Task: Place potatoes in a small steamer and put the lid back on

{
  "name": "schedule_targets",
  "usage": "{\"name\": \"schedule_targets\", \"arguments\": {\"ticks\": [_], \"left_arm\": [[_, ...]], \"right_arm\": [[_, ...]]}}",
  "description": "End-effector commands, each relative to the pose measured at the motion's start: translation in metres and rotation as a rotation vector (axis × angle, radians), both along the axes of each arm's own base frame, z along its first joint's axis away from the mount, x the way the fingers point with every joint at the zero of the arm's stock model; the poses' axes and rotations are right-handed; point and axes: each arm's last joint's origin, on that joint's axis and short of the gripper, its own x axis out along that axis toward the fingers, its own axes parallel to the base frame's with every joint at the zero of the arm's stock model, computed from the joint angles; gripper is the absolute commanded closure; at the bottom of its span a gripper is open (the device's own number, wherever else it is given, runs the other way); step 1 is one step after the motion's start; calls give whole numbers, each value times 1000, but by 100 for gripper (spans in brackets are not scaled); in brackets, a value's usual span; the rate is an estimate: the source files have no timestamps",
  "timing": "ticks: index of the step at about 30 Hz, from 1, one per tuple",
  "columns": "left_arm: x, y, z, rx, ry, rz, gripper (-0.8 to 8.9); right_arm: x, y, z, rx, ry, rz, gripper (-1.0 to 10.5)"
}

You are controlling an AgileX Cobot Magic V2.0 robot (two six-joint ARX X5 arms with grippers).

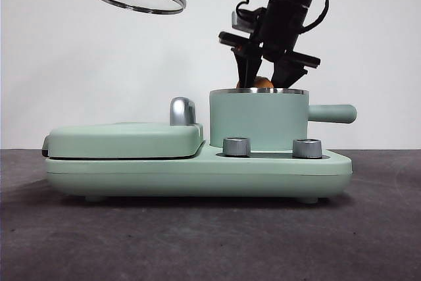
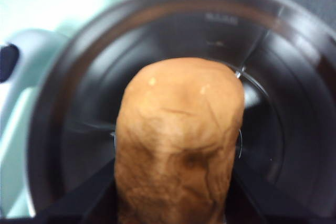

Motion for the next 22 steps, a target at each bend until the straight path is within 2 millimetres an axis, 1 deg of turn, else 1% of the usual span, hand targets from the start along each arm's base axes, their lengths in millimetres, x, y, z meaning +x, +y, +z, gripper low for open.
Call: {"name": "schedule_targets", "arguments": {"ticks": [1, 2, 4, 6, 12, 18, 20, 22], "left_arm": [[0, -2, 10, -30, -47, -1, 801], [0, -2, 10, -30, -47, -1, 801], [1, -2, 9, -29, -45, -1, 801], [1, -2, 8, -29, -42, -1, 801], [1, -3, 7, -31, -34, -4, 800], [1, -3, 7, -53, -18, -10, 800], [1, -3, 7, -54, -19, -10, 800], [1, -3, 7, -57, -17, -8, 800]], "right_arm": [[3, 5, 1, 2, -14, 13, 835], [3, 4, 1, 1, -9, 13, 817], [2, 4, 0, -6, 4, 13, 734], [1, 4, 0, -10, 13, 14, 676], [1, 4, 0, -9, 10, 13, 646], [1, 3, 0, -11, 18, -5, 526], [1, 3, 4, -4, 12, -11, 508], [-1, 3, 13, -2, 12, -13, 508]]}}
